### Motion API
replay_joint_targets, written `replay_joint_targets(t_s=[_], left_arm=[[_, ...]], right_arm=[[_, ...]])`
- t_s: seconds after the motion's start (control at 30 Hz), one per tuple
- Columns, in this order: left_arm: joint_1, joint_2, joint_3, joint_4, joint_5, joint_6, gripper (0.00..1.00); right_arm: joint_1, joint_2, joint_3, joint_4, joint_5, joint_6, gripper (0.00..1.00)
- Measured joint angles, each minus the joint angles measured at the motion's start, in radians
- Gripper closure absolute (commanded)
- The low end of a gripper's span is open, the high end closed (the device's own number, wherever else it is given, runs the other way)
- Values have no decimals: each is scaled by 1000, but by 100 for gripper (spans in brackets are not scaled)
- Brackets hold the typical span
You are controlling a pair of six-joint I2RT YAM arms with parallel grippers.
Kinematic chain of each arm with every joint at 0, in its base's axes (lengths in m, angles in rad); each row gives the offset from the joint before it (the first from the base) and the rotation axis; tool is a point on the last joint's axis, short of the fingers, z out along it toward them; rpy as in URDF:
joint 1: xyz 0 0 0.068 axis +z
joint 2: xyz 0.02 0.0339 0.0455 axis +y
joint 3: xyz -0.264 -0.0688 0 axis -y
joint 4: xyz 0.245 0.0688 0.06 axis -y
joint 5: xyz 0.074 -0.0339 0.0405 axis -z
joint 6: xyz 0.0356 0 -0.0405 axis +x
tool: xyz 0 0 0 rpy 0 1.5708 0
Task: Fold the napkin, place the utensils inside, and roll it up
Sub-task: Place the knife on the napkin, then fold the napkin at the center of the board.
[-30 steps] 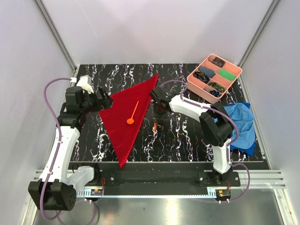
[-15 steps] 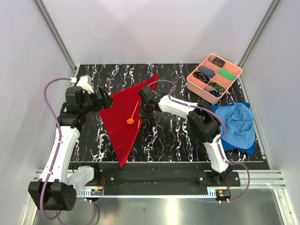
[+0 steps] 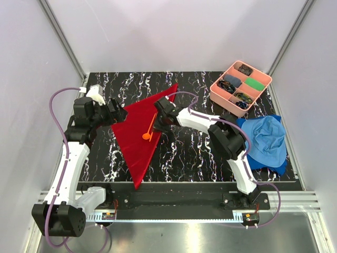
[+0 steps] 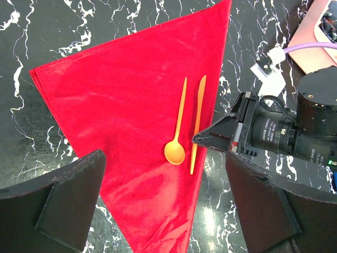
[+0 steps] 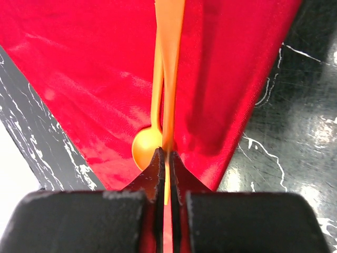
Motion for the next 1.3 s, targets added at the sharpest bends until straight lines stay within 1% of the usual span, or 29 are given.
replay_joint_targets(t_s=[0.4,0.43,0.5,0.57,0.63,0.8,0.93,1.03,1.1,1.17,1.3], left_arm=[[0,0,0,0,4,0,1],[0,0,0,0,4,0,1],[0,0,0,0,4,0,1],[0,0,0,0,4,0,1],[0,0,0,0,4,0,1],[0,-1,0,0,4,0,1],[0,-2,0,0,4,0,1],[0,-2,0,0,4,0,1],[0,-2,0,0,4,0,1],[0,-2,0,0,4,0,1],[0,-2,0,0,5,-1,1]], right_arm=[[5,32,-6,15,6,18,100],[5,32,-6,15,7,17,95],[5,32,-6,15,8,17,75],[6,32,-6,15,8,18,66],[6,32,-6,14,8,16,61],[6,26,-9,11,9,-10,53],[4,-30,-25,-1,20,-85,52],[-17,-116,-32,-6,27,-169,52],[-61,-169,-32,8,21,-222,50],[-130,-200,-31,37,-1,-271,50],[-266,-185,-19,68,-29,-370,51]])
